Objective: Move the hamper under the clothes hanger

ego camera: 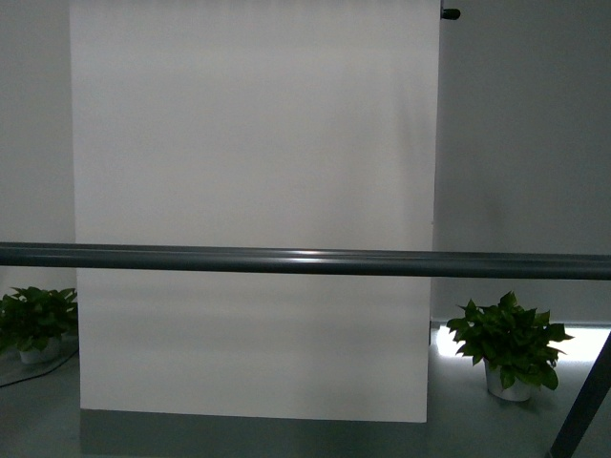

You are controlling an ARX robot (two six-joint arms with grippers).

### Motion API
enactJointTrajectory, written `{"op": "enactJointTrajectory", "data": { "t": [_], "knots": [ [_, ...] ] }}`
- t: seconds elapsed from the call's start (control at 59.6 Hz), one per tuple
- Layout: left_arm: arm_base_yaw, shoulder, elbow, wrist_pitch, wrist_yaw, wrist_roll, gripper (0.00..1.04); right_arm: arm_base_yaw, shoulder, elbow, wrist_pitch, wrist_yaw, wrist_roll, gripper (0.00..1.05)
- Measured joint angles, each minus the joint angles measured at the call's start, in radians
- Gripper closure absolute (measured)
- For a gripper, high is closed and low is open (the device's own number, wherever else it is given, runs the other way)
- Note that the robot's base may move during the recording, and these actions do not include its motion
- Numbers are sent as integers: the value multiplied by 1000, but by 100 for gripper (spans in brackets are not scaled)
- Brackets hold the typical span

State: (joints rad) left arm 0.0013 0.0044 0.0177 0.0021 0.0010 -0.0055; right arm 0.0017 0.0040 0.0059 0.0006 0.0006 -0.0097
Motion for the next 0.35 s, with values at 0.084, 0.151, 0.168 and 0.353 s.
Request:
{"op": "enactJointTrajectory", "data": {
  "t": [0.084,0.151,0.168,0.353],
  "knots": [
    [0,0,0,0,0,0,7,0,0,0,0,0,0,8],
    [0,0,0,0,0,0,7,0,0,0,0,0,0,8],
    [0,0,0,0,0,0,7,0,0,0,0,0,0,8],
    [0,0,0,0,0,0,7,0,0,0,0,0,0,8]
  ]
}}
